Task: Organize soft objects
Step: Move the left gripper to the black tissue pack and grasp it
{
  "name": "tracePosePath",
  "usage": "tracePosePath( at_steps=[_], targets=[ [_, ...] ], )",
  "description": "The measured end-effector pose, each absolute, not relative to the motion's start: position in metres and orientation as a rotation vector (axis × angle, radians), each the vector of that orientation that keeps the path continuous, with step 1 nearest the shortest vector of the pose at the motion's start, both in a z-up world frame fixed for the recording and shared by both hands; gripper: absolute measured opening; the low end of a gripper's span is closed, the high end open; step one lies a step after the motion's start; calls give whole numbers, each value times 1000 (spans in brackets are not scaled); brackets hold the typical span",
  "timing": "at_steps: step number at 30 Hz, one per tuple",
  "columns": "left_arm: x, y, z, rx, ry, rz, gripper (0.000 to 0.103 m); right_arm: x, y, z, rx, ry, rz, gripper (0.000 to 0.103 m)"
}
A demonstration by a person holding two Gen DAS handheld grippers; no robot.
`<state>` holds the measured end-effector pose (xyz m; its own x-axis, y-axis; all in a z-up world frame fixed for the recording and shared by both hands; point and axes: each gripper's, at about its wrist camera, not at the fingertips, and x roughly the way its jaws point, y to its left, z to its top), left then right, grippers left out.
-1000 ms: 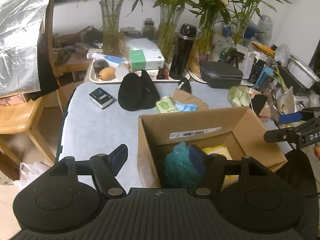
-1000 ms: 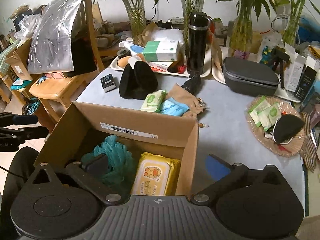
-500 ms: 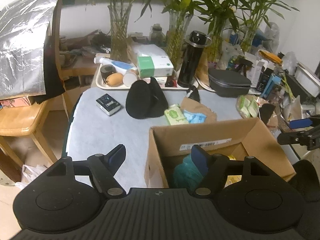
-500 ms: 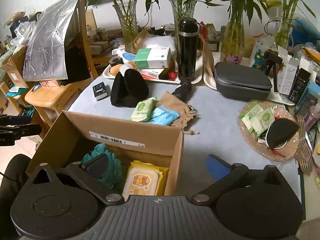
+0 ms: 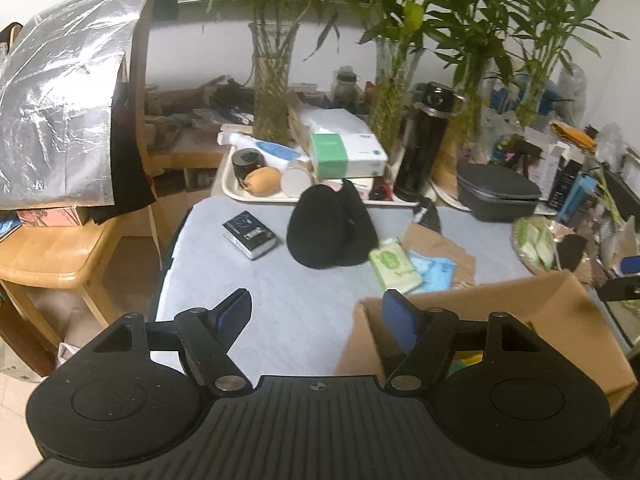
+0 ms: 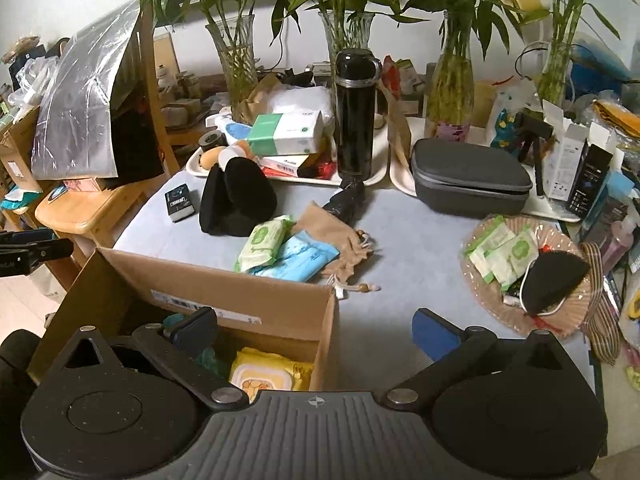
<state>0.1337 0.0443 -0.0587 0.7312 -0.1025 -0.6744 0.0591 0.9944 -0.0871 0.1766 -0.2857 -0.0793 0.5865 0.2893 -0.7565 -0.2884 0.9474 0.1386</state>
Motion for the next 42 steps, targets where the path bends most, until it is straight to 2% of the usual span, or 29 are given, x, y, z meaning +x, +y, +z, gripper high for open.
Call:
tracePosePath(
  at_steps=[16,42],
  targets=[
    [191,64,-86,-46,738,-3,72,216,-306,-89,20,849,325,103],
    [315,83,-185,-84,777,123,72,270,-322,-151,75,858,249,103]
  ],
)
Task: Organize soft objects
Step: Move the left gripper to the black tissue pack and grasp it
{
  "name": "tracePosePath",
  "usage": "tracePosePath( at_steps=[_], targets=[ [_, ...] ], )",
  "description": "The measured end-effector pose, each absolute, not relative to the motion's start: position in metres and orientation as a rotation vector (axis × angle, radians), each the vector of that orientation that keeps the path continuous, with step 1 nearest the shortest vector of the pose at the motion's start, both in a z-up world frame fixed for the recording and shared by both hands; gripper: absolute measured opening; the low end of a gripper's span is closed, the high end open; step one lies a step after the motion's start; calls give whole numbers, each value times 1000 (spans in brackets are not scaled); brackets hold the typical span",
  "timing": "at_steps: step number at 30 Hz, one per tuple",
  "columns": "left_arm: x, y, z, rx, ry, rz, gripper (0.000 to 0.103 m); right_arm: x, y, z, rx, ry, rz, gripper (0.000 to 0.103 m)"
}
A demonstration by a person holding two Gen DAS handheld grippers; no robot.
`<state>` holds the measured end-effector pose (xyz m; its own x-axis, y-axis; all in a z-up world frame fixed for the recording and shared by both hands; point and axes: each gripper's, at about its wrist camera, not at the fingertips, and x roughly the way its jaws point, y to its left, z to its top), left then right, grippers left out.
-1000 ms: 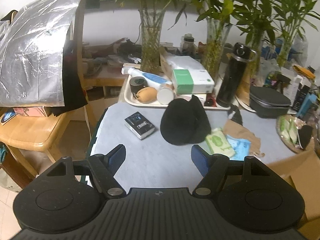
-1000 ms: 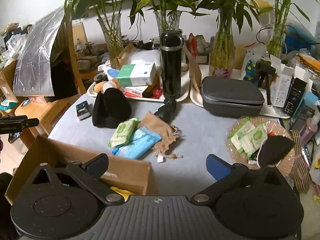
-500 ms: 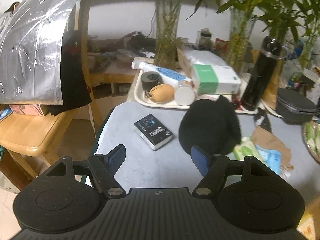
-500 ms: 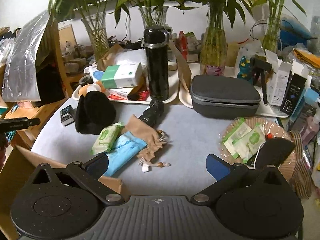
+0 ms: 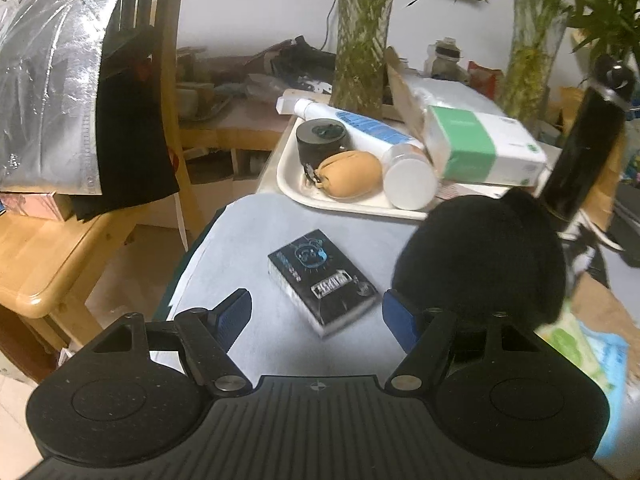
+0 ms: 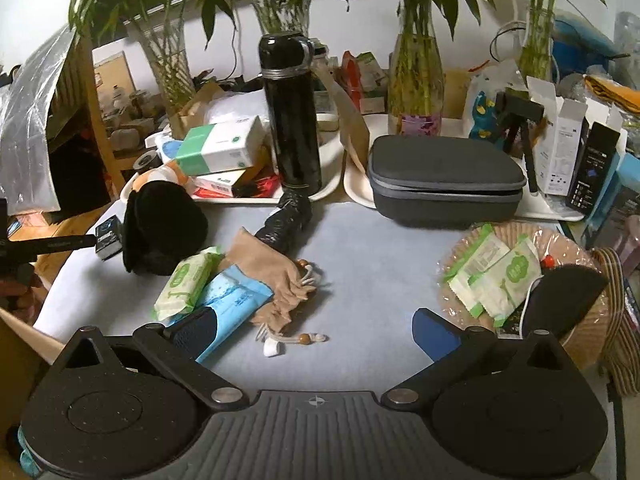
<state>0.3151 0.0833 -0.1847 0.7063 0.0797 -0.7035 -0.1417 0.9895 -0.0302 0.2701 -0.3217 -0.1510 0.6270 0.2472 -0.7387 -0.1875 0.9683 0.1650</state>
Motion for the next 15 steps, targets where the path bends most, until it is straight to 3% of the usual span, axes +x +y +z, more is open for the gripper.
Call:
tracePosePath(
  at_steps=[12,14,15],
  targets=[
    [363,81,-220,-115,835,160,71,283,-336,-160,84,874,209,103],
    [364,80,-221,-105,836,183,70,285,-338,-161,79,879,199,103],
    [363,81,-222,-105,840,191,64,286,-339,-161,75,880,195,103]
  ],
)
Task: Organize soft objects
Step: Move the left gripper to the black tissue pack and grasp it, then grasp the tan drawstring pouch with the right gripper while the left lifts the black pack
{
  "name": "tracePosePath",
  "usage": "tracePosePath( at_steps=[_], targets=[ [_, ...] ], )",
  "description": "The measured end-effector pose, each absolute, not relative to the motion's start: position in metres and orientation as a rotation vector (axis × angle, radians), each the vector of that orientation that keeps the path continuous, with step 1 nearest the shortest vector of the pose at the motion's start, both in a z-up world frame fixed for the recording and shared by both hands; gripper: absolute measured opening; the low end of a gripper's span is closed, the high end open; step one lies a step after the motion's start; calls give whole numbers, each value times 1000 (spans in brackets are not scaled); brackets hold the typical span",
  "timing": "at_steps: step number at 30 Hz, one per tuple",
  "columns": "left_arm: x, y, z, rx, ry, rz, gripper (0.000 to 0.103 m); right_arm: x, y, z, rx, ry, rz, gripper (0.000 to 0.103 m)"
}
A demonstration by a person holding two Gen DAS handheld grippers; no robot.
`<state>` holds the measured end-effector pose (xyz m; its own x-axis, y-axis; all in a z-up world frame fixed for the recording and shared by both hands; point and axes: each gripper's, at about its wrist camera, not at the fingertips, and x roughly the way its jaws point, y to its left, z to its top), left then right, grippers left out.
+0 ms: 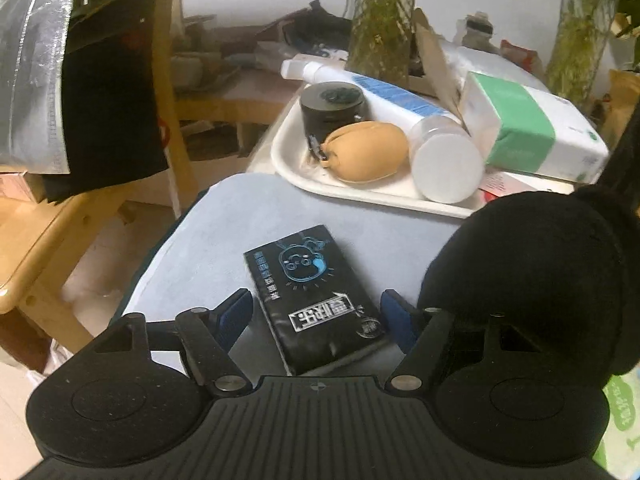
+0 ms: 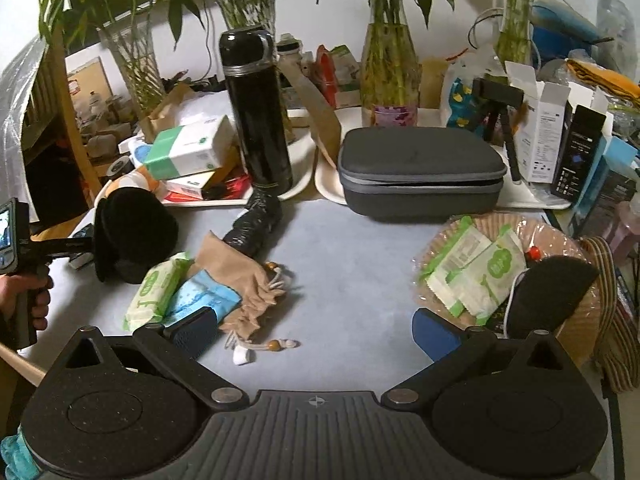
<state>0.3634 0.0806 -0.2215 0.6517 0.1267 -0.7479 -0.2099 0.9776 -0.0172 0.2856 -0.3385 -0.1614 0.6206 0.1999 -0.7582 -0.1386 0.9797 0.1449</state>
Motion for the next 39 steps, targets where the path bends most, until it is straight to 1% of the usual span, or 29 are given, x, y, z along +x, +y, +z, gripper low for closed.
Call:
tracePosePath(
  at_steps=[2,3,8,17,25,26,27,29,31,34,36,39],
  targets=[
    [361,81,-220,-88,846,213,54,287,-340,-163,66,883,191,103],
    [360,83,-219,-95,852,213,53,287,-341,-163,62,885,189,103],
    [349,90,-214,-124,872,174,51,291,-343,-167,62,899,196,103],
    [313,83,-185,-95,799,40,50,299,-333,-169,31,887,251,103],
    [274,73,-156,-71,745,-54,50,318,-312,-187,-119,862,369,102],
    [270,72,-154,-67,739,-64,50,321,-309,-191,-128,866,384,101],
    [265,71,-152,-64,733,-73,50,324,-307,-194,-131,874,398,97],
    [258,69,-147,-63,726,-87,50,331,-302,-203,-123,893,427,92],
    [252,69,-143,-70,724,-103,50,338,-298,-212,-121,901,440,91],
    [243,68,-139,-75,719,-128,50,350,-295,-225,-101,921,449,85],
    [239,67,-137,-74,717,-146,50,357,-293,-234,-84,936,458,78],
    [236,64,-135,-72,714,-167,50,367,-287,-247,-97,951,447,72]
  ],
)
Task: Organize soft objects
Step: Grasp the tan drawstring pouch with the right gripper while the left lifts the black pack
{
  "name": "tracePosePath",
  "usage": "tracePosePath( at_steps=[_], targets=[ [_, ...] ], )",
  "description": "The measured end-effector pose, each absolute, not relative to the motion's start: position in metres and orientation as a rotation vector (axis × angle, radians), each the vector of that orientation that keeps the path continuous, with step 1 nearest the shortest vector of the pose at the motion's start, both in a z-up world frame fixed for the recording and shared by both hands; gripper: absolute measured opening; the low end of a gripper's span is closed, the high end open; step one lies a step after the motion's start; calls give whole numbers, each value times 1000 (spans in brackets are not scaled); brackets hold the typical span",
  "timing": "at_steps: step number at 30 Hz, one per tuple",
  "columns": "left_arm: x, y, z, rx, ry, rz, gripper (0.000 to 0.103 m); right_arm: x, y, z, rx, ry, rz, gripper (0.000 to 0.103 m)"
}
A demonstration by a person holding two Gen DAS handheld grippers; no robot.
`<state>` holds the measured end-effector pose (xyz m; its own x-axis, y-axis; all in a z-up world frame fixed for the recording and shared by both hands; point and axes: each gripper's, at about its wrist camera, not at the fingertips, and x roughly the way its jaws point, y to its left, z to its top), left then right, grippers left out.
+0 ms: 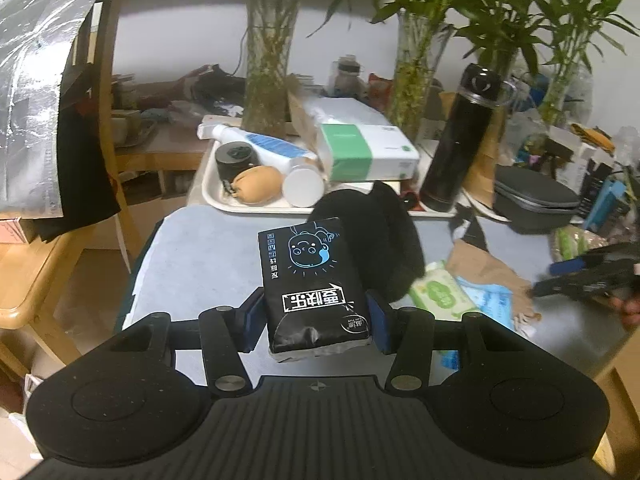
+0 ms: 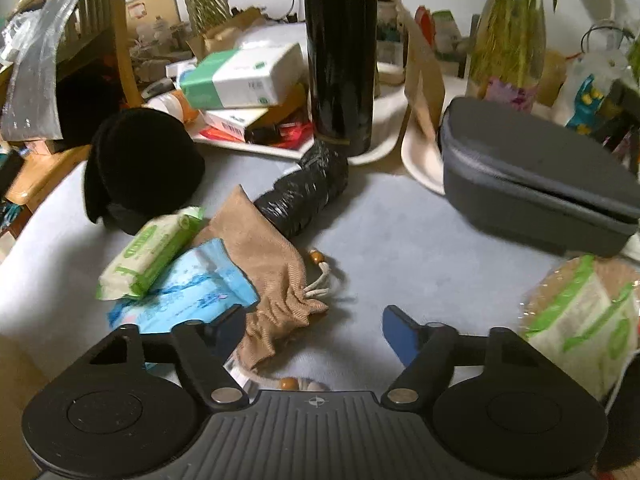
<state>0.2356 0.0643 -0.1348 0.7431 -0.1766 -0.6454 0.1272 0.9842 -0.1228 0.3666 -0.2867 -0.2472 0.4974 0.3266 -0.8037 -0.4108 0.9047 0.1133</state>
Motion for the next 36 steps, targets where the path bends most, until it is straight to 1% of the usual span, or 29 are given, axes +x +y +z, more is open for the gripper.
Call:
tracePosePath(
  at_steps=[3,10,11,12,13,14,15,16,17,19,22,36],
  targets=[
    [233,62,-133,-70,708,-177,50,374,-280,-259,-128,961,433,67],
    [231,59,-128,-82,693,-189,50,383,-266,-270,-150,954,453,65],
    [231,59,-127,-84,690,-190,50,384,-265,-273,-146,964,458,62],
    [231,58,-126,-87,687,-190,50,385,-266,-275,-122,974,471,54],
    [230,58,-125,-90,684,-191,50,385,-266,-275,-105,968,478,51],
    [230,57,-124,-93,681,-192,50,384,-264,-275,-109,968,494,39],
    [230,57,-123,-95,678,-193,50,382,-262,-274,-117,973,508,24],
    [229,56,-122,-95,675,-192,50,381,-258,-272,-119,985,519,17],
    [229,55,-120,-93,673,-193,50,379,-255,-270,-138,984,516,14],
    [228,53,-117,-92,671,-193,50,374,-250,-266,-166,972,521,12],
    [225,51,-111,-90,665,-200,50,369,-257,-253,-135,953,521,11],
    [194,35,-66,-57,594,-237,50,319,-284,-146,-104,733,486,10]
  ],
)
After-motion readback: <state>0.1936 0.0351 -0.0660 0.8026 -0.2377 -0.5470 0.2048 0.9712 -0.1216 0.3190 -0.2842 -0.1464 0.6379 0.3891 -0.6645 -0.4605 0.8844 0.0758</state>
